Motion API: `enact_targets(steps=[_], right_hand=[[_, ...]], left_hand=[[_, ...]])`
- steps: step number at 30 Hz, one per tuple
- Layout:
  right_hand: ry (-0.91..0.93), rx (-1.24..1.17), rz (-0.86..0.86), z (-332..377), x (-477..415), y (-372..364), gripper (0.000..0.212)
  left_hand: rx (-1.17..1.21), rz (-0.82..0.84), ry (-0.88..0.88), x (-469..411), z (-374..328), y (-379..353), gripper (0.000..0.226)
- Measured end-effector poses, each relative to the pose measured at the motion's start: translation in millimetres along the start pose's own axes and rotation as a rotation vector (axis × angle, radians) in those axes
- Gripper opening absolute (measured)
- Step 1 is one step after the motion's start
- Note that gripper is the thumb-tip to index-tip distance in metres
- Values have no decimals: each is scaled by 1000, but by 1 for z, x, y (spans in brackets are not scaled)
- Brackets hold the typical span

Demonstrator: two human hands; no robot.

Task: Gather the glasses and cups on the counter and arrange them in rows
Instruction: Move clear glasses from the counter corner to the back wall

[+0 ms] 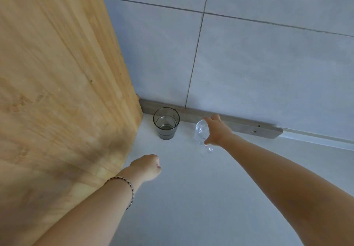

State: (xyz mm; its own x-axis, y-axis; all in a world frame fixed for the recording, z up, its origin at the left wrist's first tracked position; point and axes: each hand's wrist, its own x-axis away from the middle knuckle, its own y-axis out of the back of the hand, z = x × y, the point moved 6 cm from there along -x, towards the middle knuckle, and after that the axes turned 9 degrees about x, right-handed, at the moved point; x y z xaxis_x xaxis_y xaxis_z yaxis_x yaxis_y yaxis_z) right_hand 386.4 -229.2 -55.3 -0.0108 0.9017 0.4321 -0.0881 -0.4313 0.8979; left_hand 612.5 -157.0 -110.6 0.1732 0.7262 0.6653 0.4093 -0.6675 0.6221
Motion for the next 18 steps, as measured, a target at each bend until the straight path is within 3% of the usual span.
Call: enact_targets(steps=[11, 16, 18], right_hand=[[-38, -173, -76, -15, 28, -14, 83], [-61, -156, 137, -57, 97, -44, 40], [-84, -139, 218, -81, 129, -55, 33]], left_hand=[[-52, 55, -60, -10, -14, -18, 39], [-119, 77, -137, 11, -55, -34, 35], [-160, 90, -179, 20, -83, -43, 31]])
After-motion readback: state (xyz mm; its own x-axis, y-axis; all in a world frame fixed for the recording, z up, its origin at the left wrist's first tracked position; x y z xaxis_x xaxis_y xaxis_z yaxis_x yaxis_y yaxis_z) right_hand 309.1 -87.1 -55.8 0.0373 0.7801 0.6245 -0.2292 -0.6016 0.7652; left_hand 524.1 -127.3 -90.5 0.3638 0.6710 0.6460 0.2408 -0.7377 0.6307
